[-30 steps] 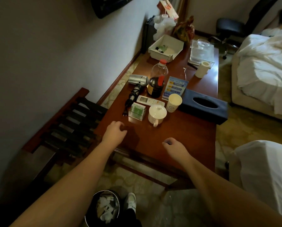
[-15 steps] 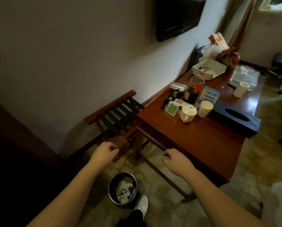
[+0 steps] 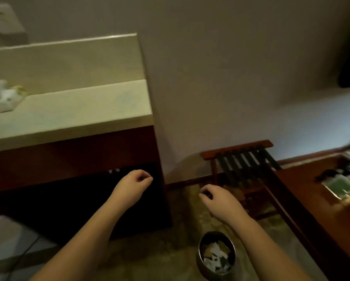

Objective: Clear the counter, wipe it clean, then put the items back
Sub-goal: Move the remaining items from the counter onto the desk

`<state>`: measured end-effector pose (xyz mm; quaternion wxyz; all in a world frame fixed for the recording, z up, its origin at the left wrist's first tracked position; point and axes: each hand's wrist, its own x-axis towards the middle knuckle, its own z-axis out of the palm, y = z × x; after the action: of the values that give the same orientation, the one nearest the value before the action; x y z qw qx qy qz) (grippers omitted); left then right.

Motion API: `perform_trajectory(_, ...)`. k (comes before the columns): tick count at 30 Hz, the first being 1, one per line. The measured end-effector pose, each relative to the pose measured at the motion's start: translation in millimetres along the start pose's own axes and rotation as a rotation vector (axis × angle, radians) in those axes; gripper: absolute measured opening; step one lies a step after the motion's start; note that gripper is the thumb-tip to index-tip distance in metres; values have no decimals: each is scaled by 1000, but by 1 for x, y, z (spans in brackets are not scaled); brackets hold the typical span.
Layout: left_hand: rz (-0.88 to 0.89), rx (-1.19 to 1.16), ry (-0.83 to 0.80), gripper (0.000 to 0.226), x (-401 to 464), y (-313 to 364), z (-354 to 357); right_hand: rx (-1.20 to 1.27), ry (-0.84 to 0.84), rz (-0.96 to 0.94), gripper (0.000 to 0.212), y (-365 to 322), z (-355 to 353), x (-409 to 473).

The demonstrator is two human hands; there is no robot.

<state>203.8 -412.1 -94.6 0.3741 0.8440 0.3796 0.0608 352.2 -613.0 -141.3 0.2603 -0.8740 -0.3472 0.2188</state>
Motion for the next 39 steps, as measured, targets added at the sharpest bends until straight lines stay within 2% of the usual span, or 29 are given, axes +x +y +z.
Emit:
perform_trajectory(6, -48, -173, 142, 13, -8, -53, -103, 16, -56, -256, 24, -117, 24, 38)
perform_trajectory(13, -59, -215, 358, 13, -5, -137, -228, -7, -120, -486, 27, -273, 65, 86)
perform_trajectory(20, -106, -145, 614, 10, 21, -227, -352, -128, 42, -619, 24, -416, 109, 147)
perform_trajectory(23, -126, -85, 686, 11, 37, -254, -395, -152, 33, -633, 23, -464, 121, 177)
perform_trajectory(28, -146, -11, 709, 14, 67, -286, -450, -175, 54, -590, 26, -523, 132, 224)
perform_trajectory(39, -362, 138, 735, 16, 152, -341, -517, -153, -38, -434, 32, -603, 147, 330)
